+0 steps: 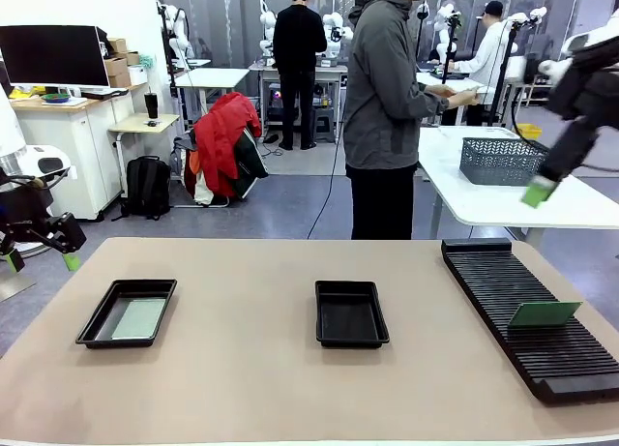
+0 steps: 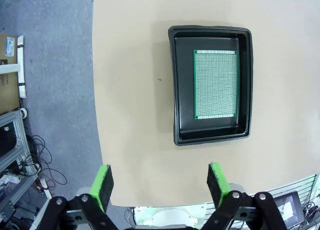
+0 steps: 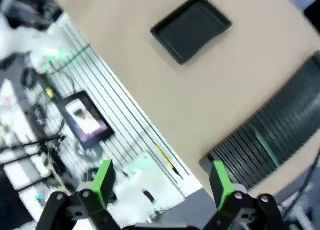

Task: Inspect and transfer BCBs to ESD trays.
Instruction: Pick up the Blank PCB from the PCB Rack and place it in the right ESD tray.

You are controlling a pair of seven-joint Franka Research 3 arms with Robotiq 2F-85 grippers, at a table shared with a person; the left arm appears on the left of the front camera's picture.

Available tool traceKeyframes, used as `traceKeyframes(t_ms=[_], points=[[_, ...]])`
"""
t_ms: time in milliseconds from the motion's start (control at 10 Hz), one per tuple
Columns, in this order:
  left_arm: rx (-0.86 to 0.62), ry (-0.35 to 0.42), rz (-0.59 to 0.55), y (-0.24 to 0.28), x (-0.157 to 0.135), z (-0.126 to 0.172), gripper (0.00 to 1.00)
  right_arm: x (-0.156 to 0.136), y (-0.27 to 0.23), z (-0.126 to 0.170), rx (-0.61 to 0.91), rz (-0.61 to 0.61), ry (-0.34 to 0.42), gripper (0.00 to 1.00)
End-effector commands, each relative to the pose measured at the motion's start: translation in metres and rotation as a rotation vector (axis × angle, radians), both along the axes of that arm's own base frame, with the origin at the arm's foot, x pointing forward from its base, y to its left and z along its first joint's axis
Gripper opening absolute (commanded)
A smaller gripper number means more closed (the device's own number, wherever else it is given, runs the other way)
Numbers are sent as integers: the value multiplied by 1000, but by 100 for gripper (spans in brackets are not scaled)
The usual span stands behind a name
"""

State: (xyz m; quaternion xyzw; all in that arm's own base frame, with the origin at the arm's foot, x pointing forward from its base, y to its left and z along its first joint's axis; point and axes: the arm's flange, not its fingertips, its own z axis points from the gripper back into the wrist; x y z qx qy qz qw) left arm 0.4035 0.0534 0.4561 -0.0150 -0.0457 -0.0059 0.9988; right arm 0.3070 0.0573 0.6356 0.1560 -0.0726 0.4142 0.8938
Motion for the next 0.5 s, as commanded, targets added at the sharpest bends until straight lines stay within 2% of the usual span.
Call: traceKeyframes(t_ms=[0, 200, 400], points=[[0, 0, -7, 1, -1, -2, 100, 3, -29, 10, -71, 208, -51, 100], [0, 0, -7, 1, -1, -2, 100, -5, -56, 19, -207, 400, -93, 100], [0, 0, -7, 1, -1, -2, 100, -14, -80, 24, -267, 567, -169, 100]])
